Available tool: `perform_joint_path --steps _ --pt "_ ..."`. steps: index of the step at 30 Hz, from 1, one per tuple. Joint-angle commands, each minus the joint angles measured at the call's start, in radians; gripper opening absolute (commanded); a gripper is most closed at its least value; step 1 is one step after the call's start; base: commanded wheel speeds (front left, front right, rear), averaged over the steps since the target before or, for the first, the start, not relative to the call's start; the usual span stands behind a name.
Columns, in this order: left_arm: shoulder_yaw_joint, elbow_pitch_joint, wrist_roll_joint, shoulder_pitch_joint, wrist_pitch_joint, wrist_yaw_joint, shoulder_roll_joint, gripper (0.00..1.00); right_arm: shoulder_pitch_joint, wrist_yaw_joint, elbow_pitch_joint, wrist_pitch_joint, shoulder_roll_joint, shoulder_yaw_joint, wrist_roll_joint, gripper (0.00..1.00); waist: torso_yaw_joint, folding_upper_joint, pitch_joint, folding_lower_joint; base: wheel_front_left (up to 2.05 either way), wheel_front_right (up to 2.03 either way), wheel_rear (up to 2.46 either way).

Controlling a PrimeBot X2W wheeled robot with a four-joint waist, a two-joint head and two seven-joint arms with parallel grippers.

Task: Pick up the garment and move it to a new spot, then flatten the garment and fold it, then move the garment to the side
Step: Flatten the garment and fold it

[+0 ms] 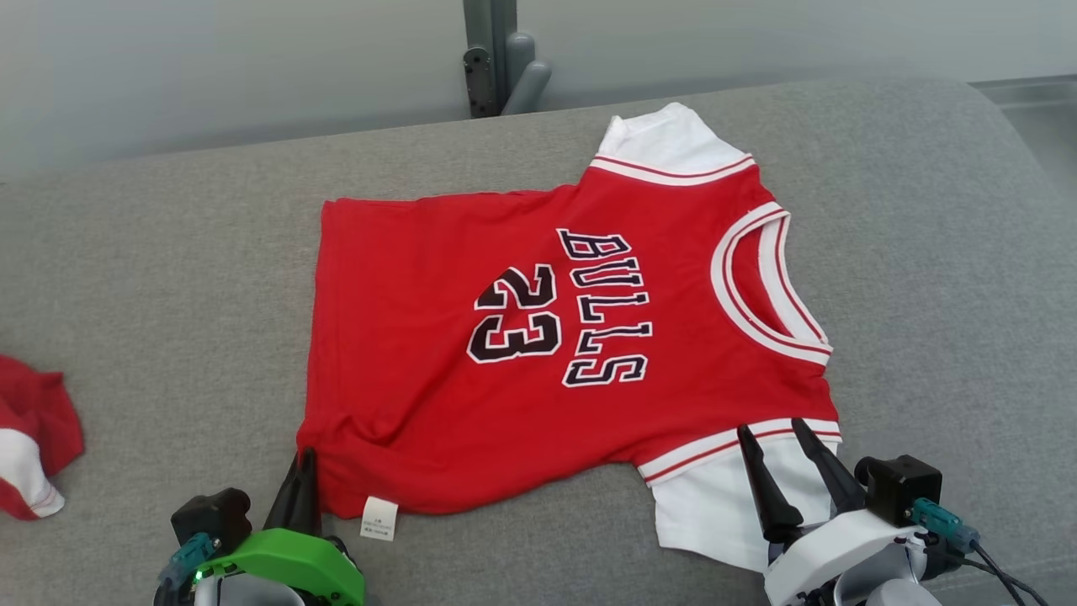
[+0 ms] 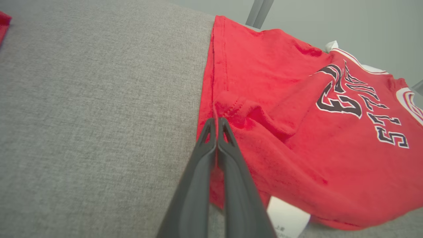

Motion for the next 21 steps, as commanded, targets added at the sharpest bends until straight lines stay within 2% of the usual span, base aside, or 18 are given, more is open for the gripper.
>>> perform_joint_path --steps 1,4,5,6,7,8,16,21 --pt "0.006 0.01 0.008 -0.012 0.0 0.008 0.003 0.0 -0.011 -0.001 -0.004 0.0 -0.004 -0.001 0.004 1.0 -0.044 0.0 0.022 0.0 0.0 0.0 0.0" --pt "0.032 0.038 0.021 -0.004 0.0 0.018 0.004 0.02 -0.005 -0.001 -0.006 0.0 0.001 -0.01 0.0 1.0 -0.06 0.0 0.0 0.0 0.0 0.0 0.0" --pt "0.041 0.041 0.026 0.004 0.0 0.02 0.004 0.2 0.0 -0.001 -0.006 0.0 0.003 -0.014 -0.002 1.0 -0.063 0.0 -0.011 0.0 0.0 0.0 0.0" --pt "0.051 0.041 0.034 0.016 0.0 0.025 0.004 0.44 0.006 -0.001 -0.006 0.0 0.005 -0.018 -0.004 1.0 -0.066 0.0 -0.022 0.0 0.0 0.0 0.0" --pt "0.062 0.039 0.039 0.03 0.0 0.03 0.004 0.92 0.013 -0.001 -0.007 0.0 0.008 -0.022 -0.006 1.0 -0.066 0.0 -0.034 0.0 0.0 0.0 0.0" --pt "0.072 0.035 0.05 0.043 0.0 0.036 0.004 1.0 0.02 -0.001 -0.008 0.0 0.011 -0.028 -0.009 1.0 -0.066 0.0 -0.046 0.0 0.0 0.0 0.0" --pt "0.146 -0.013 0.082 0.123 0.0 0.058 0.004 1.0 0.055 -0.001 -0.017 0.0 0.036 -0.086 -0.027 1.0 -0.038 0.0 -0.107 0.0 0.0 0.0 0.0" --pt "0.155 -0.087 0.118 0.17 0.0 0.052 0.004 1.0 0.072 -0.001 -0.026 0.0 0.047 -0.119 -0.074 1.0 -0.022 0.0 -0.135 0.0 0.0 0.0 0.0"
